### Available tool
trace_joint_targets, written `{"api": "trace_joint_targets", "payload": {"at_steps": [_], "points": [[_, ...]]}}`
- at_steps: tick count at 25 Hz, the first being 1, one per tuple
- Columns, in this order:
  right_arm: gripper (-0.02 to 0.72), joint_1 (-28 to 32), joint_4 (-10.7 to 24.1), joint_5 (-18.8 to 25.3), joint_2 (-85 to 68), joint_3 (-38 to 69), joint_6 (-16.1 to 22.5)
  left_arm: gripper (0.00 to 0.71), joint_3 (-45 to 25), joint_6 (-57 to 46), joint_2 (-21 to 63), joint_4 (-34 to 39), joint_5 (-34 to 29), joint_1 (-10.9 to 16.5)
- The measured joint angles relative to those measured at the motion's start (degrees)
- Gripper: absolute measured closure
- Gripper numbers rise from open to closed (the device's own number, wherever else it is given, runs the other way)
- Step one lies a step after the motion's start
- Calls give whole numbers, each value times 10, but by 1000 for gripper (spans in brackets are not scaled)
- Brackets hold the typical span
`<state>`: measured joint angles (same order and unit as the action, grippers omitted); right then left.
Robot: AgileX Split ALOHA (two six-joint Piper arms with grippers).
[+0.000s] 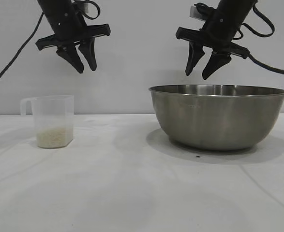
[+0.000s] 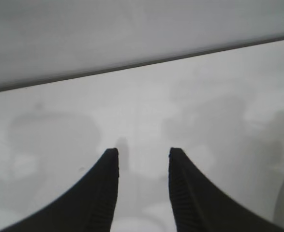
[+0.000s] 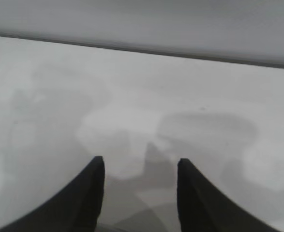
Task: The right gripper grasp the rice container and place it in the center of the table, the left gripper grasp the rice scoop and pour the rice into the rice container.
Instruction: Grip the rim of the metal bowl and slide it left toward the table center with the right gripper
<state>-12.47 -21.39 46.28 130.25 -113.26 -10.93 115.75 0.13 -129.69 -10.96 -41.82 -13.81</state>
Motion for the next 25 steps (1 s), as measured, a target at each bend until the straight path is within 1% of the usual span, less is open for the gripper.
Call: {"api": "trace_joint_targets", "payload": {"at_steps": [10,13,16,20,22,25], "points": [[406,0,0,1,0,0,0,454,0,0,0,1,-1,0],[406,4,0,26,-1,0,0,454,0,0,1,2,-10,0],[406,15,11,62,-19,0,0,454,0,0,8,4,-16,0],[406,35,29,94,-69,0,0,454,0,0,29,5,-33,0],[406,45,34,106,-97,0,0,454,0,4,41,5,-44,0],[406,53,41,119,-130,-1,0,454,0,24,65,-2,-45,0]]}}
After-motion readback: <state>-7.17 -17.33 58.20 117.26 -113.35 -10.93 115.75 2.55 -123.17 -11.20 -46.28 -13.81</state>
